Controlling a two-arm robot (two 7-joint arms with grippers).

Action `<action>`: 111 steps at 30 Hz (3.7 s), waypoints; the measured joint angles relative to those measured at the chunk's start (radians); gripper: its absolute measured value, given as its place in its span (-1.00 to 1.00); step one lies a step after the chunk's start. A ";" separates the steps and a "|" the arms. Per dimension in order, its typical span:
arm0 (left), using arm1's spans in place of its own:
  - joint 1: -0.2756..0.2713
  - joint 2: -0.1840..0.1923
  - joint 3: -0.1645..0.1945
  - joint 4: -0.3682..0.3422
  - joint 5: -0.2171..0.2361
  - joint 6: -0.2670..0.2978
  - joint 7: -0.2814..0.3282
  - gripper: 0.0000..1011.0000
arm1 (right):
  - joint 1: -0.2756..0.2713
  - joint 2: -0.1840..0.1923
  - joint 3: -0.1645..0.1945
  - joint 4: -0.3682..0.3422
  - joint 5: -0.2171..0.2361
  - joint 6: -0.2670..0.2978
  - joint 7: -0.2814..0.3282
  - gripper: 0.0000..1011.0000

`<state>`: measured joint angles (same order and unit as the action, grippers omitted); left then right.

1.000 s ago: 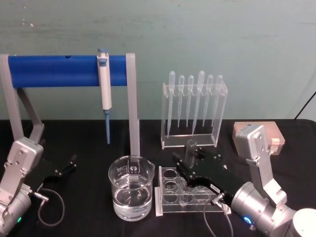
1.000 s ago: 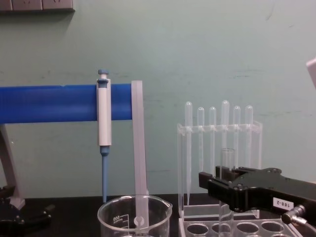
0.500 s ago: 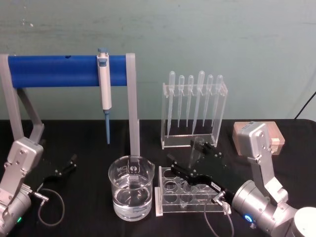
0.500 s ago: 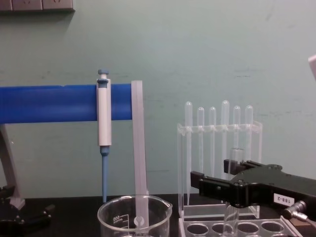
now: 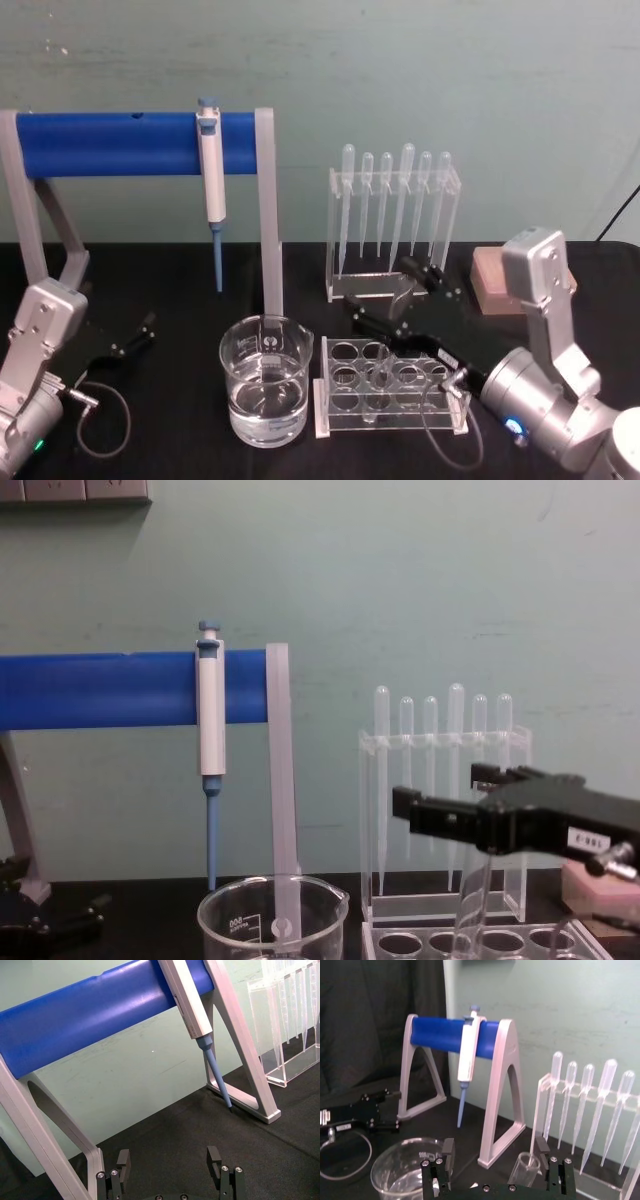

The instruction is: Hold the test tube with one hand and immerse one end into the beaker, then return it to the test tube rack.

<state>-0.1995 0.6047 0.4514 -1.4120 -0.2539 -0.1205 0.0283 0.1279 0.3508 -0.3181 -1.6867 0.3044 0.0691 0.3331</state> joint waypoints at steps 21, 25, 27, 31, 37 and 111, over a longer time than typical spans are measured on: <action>0.000 0.000 0.000 0.000 0.000 0.000 0.000 0.98 | -0.006 0.018 0.065 -0.088 0.040 -0.010 -0.025 0.98; 0.000 0.000 0.000 0.000 0.000 0.000 0.000 0.98 | -0.027 0.022 0.099 -0.100 0.047 -0.029 -0.046 0.98; 0.000 0.000 0.000 0.000 0.000 0.000 0.000 0.98 | -0.052 0.026 0.135 -0.110 0.048 -0.046 -0.067 0.98; 0.000 0.000 0.000 0.000 0.000 0.000 0.000 0.98 | -0.084 0.030 0.183 -0.123 0.053 -0.063 -0.087 0.98; 0.000 0.000 0.000 0.000 0.000 0.000 0.000 0.98 | -0.131 0.033 0.250 -0.129 0.030 -0.094 -0.124 0.98; 0.000 0.000 0.000 0.000 0.000 0.000 0.000 0.98 | -0.099 -0.024 0.210 0.183 -0.412 -0.176 -0.294 0.98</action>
<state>-0.1995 0.6047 0.4514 -1.4120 -0.2539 -0.1206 0.0283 0.0289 0.3272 -0.1078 -1.5042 -0.1073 -0.1069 0.0391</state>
